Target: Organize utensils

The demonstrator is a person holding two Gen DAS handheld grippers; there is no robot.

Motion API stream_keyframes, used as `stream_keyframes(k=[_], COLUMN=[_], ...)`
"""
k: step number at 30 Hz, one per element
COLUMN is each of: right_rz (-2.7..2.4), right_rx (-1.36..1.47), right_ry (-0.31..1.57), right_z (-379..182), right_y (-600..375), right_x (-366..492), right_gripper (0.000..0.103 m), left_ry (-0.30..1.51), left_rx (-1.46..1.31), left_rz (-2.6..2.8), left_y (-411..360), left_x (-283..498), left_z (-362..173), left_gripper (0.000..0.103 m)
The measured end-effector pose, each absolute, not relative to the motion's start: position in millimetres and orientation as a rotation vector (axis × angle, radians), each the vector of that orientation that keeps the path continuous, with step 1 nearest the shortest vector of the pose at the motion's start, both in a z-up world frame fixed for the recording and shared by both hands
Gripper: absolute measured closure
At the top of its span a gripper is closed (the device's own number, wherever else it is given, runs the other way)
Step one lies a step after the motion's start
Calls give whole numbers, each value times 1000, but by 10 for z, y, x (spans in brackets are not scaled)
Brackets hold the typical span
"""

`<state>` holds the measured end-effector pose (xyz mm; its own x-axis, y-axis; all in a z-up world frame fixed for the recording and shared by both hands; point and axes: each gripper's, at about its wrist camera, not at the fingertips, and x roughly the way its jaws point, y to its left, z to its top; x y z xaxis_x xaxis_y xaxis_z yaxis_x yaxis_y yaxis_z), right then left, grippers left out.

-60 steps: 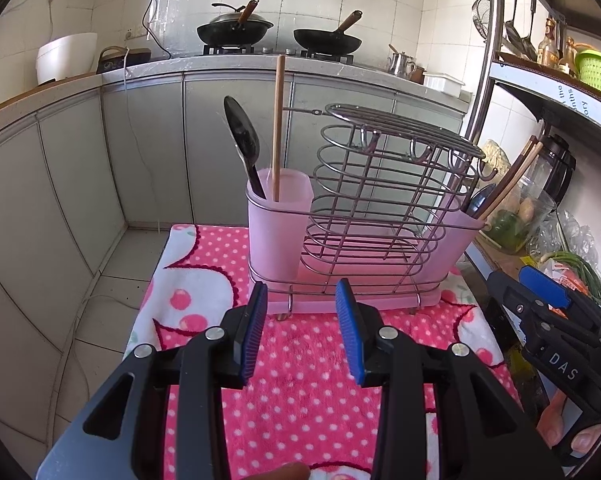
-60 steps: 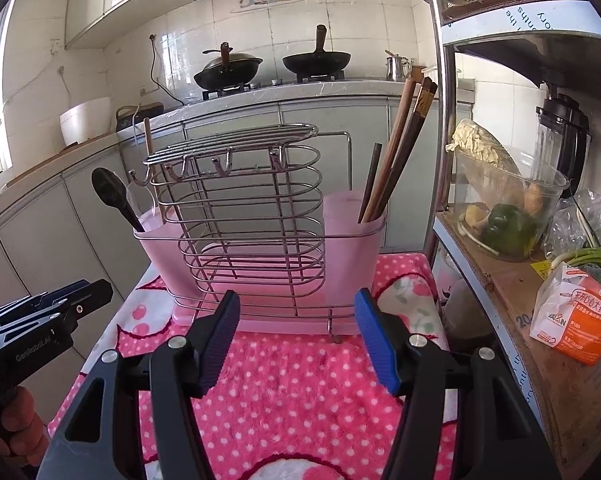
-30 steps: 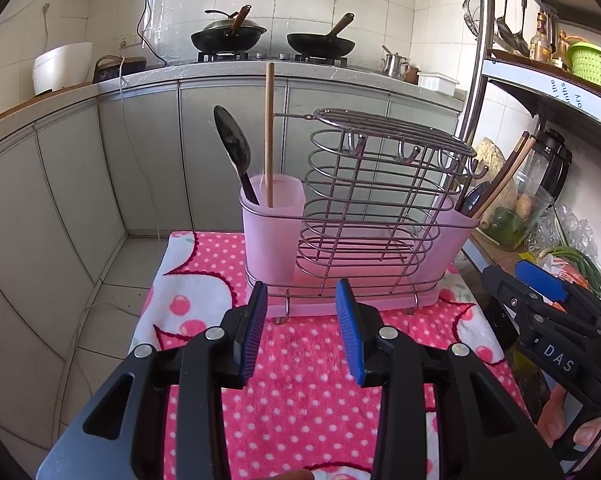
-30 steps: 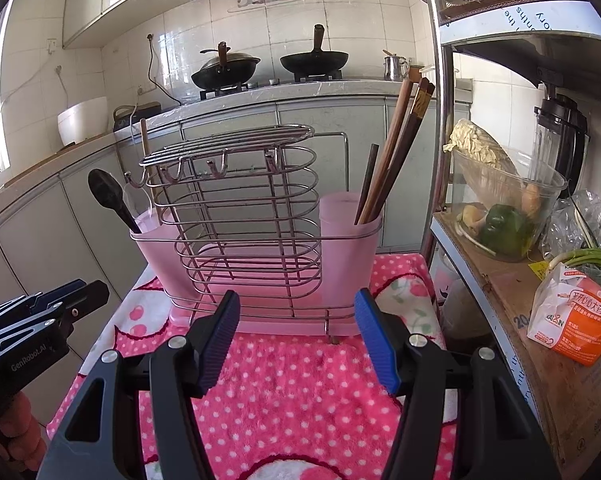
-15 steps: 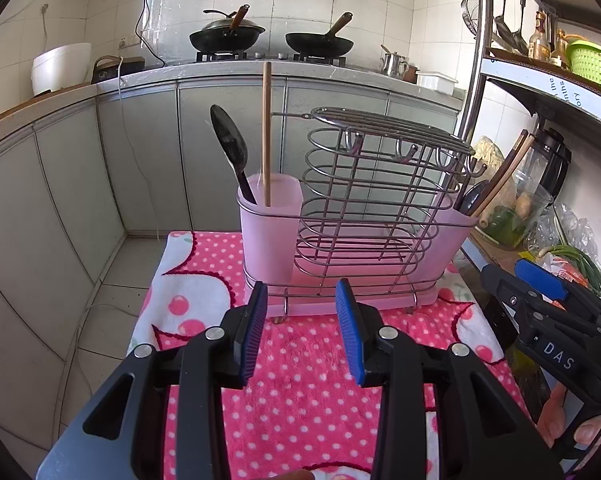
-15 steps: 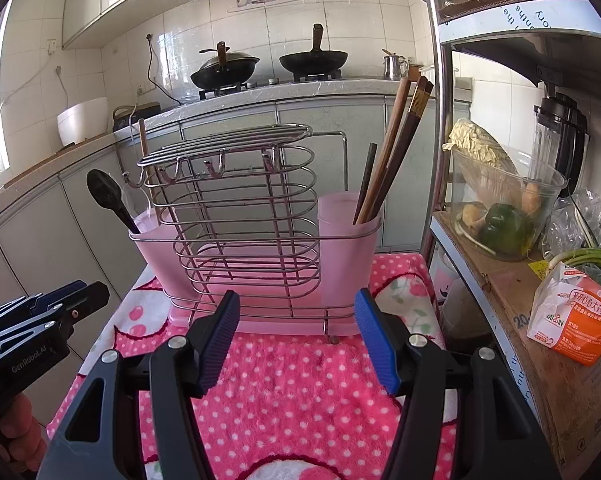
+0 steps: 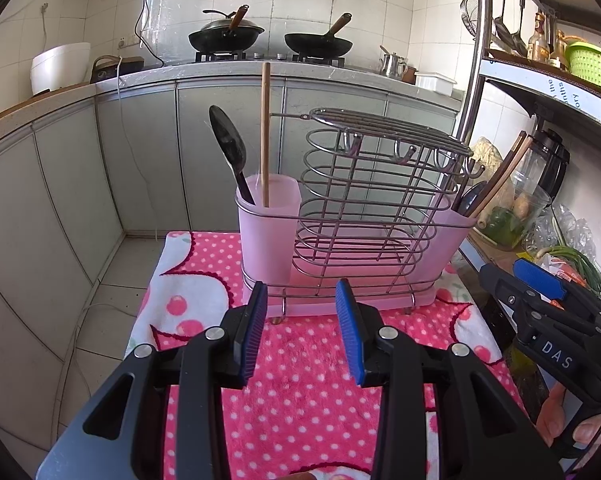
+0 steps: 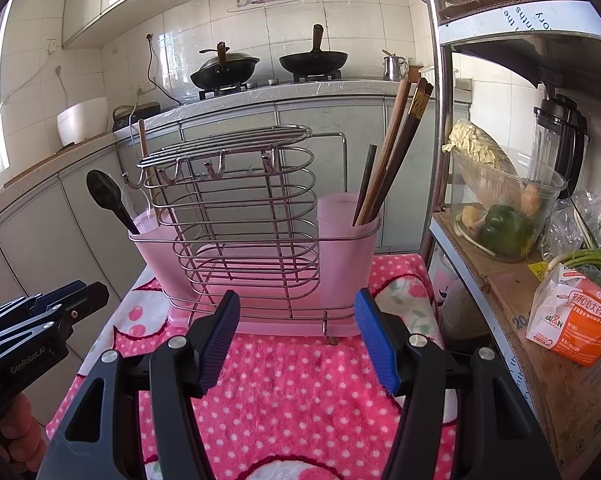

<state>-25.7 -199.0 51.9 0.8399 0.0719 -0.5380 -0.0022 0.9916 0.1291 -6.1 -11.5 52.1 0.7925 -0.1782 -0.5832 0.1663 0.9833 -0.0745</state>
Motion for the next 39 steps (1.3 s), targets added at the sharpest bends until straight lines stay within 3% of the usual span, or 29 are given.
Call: stream_keyframes(k=[39], right_rz=[39], right_rx=[126], right_ry=[574], right_z=[513], right_y=[-2006], right_x=[-252], right_gripper=[43], left_ry=[621], left_rx=[-9], left_rz=[-204], left_y=[-156], left_x=[-58], left_z=[470], left_gripper=[67])
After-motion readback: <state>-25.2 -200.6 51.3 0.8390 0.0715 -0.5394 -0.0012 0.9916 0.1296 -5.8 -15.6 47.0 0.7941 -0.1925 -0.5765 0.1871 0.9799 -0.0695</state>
